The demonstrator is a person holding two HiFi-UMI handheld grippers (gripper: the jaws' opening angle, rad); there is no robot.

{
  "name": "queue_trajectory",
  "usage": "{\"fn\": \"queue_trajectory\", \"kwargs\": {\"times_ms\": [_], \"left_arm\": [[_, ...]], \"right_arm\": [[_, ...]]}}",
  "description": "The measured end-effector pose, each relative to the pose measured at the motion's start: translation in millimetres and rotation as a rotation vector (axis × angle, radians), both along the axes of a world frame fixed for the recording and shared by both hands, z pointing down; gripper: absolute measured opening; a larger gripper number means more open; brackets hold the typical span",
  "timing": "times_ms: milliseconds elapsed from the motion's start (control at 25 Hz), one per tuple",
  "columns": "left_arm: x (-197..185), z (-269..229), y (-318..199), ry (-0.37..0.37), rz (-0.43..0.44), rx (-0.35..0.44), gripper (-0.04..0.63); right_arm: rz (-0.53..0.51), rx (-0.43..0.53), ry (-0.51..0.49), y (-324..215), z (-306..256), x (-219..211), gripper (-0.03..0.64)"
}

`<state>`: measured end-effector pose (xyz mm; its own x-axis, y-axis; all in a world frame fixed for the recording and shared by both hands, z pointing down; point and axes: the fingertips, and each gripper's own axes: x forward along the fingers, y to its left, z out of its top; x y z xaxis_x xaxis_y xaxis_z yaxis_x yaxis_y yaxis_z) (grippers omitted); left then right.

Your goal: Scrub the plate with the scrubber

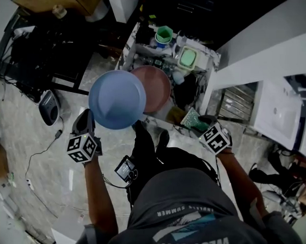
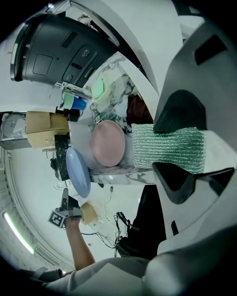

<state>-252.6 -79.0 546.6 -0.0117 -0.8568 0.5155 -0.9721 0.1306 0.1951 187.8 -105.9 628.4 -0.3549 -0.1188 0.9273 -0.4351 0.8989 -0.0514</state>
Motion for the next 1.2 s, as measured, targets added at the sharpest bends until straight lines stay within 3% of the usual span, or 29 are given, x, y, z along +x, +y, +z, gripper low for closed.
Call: {"fn": "queue_trajectory", "kwargs": {"times_ms": [120,320,640,880,1200], "left_arm": [[-0.8,0.6,-1.0,0.008,-0.002,0.004,0.003],[-3.7,1.3,-3.5,0.02,0.005,0.01,0.003],[-16.8,5.3,-4.4,0.035,-0.006,0.015,0.003],[-23.2,9.4,-5.2,0.055,-0.011,0.021,0.003],[-26.7,19.5,-8.7,0.048,-0.001,0.009,0.005]], "right_arm": [[-0.004,-0.005,0.001,2.5,-1.1,-0.6,0.151],[0.008,0.002,-0.008,4.7,-6.1,-1.9,0.06],[0.023,0.036,-0.066,-2.2,-35.3,-24.5,0.049],[-0.091,0.105,-0.186,-25.7,-85.4,-112.0,0.051],[-0.406,0.118,-0.254,-19.4,-99.7,-258.1,0.051]]}}
